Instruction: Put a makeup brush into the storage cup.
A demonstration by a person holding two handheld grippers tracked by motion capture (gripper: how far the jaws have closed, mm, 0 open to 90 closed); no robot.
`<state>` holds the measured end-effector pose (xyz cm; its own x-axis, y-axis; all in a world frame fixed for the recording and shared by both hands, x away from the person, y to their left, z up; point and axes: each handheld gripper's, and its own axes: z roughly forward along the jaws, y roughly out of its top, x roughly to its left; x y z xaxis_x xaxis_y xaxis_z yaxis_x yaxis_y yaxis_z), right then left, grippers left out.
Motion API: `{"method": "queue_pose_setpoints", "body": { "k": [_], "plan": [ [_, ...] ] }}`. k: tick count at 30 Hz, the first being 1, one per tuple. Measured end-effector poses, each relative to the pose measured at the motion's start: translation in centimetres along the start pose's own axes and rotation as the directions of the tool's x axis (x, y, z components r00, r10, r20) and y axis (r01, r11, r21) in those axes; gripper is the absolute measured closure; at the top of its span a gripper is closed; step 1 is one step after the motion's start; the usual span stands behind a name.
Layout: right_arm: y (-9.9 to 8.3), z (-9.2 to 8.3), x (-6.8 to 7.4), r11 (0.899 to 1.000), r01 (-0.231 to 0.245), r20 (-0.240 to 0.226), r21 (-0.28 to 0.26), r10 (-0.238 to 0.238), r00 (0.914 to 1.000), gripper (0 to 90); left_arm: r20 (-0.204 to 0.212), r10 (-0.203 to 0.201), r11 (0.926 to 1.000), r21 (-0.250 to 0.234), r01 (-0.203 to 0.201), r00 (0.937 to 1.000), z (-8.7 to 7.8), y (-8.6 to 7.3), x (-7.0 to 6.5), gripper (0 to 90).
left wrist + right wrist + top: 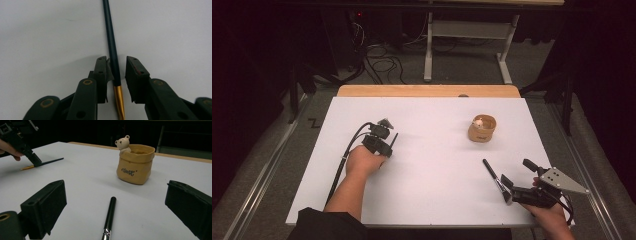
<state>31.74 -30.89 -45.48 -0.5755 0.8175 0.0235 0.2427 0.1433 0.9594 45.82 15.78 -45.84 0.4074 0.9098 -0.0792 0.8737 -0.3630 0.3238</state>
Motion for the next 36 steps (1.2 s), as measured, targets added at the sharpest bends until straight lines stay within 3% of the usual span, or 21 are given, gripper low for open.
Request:
{"method": "queue_pose_setpoints", "body": {
  "k": [36],
  "plan": [
    [0.04,0.0,0.01,1.0,0.004,-0.001,-0.001,-0.004,1.0,4.2,-0.036,-0.017,0.9999,0.002,0.017,0.9992,0.18,0.01,-0.06,78.5]
  ]
}}
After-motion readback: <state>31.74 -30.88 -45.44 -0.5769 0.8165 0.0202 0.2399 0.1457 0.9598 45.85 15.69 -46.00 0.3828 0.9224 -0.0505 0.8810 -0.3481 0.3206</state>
